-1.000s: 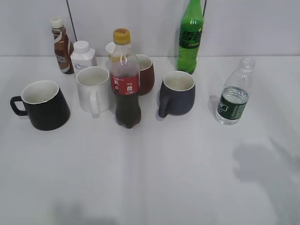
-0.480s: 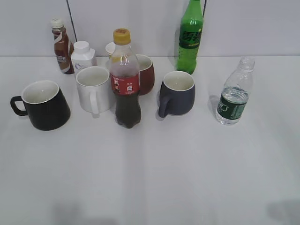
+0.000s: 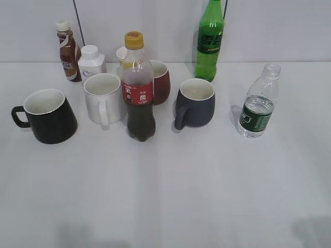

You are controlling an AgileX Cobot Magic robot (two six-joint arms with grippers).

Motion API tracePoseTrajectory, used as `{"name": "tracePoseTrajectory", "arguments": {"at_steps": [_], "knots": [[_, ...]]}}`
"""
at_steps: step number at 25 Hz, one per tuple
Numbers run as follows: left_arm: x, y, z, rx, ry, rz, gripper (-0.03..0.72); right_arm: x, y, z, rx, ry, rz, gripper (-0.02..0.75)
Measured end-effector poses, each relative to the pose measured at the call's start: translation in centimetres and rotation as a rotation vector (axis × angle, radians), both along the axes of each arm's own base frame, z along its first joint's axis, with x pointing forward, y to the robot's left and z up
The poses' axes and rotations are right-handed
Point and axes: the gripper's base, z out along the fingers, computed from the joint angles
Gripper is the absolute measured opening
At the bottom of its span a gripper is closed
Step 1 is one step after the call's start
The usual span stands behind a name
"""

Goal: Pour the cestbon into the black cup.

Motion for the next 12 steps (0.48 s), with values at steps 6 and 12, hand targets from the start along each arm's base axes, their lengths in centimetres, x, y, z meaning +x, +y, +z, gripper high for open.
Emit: {"name": "tracePoseTrajectory", "arguments": {"at_steps": [6,12], "knots": [[-0.04,-0.01,0.00,0.000,-0.006,0.033,0.427,0.00,0.00,0.00,0.000,0.000,0.000,0.589],[-0.48,-0.04,0.00,-0.002,-0.036,0.045,0.427,0.00,0.00,0.00,0.000,0.000,0.000,0.589]]}}
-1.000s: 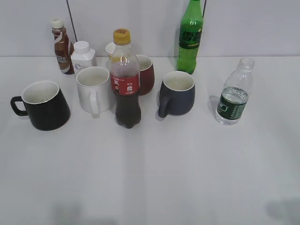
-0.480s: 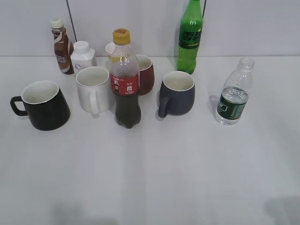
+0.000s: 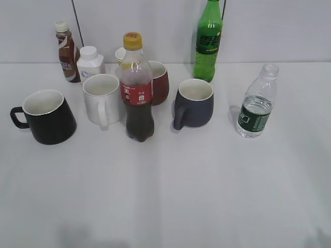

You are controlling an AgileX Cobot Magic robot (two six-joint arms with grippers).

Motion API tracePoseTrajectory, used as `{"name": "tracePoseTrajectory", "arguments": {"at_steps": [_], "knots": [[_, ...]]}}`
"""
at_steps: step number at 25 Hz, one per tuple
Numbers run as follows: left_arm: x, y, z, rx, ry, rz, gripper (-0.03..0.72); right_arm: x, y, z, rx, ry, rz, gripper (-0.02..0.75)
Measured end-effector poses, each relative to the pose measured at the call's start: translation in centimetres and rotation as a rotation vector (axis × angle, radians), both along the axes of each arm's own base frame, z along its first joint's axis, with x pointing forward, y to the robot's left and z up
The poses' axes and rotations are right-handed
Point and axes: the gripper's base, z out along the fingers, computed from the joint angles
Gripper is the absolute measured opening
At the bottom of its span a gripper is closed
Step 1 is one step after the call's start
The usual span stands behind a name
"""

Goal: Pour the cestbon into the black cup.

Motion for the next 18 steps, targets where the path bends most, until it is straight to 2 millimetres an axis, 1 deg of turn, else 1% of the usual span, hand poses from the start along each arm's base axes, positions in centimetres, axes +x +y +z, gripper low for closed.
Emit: {"name": "tracePoseTrajectory", "arguments": {"at_steps": [7,8,14,18], "knots": [[0.0,0.0,0.0,-0.001,0.001,-0.001,0.427,0.0,0.0,0.0,0.000,0.000,0.000,0.589],[0.0,0.0,0.0,-0.001,0.001,-0.001,0.427,-2.3,-0.3,-0.3,0.033,-0.292,-0.077,0.589],[0.0,0.0,0.0,-0.001,0.001,-0.001,0.426,-2.3,-0.3,-0.3,0.033,-0.292,-0.077,0.589],[0.0,0.0,0.0,-0.001,0.001,-0.001,0.405,-2.3,-0.3,-0.3,0.033,-0.292,-0.077,0.589]]}}
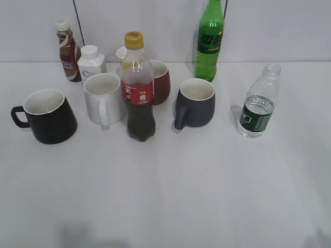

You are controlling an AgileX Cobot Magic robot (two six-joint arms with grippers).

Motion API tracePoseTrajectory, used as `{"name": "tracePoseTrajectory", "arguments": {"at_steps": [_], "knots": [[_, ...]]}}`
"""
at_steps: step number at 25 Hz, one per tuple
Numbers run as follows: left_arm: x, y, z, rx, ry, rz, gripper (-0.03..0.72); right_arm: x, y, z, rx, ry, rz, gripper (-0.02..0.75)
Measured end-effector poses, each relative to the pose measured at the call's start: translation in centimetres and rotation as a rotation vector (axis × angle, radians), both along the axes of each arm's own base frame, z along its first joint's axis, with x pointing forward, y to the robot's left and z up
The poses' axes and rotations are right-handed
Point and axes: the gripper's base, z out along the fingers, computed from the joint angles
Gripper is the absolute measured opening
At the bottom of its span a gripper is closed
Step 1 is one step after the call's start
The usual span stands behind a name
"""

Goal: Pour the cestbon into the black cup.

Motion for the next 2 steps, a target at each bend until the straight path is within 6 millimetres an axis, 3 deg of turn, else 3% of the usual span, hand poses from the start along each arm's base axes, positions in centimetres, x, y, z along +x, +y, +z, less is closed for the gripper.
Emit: {"name": "tracePoseTrajectory", "arguments": {"at_steps": [2], "knots": [[0.00,0.00,0.00,0.000,0.000,0.000,0.389,0.00,0.00,0.00,0.000,0.000,0.000,0.589]]}}
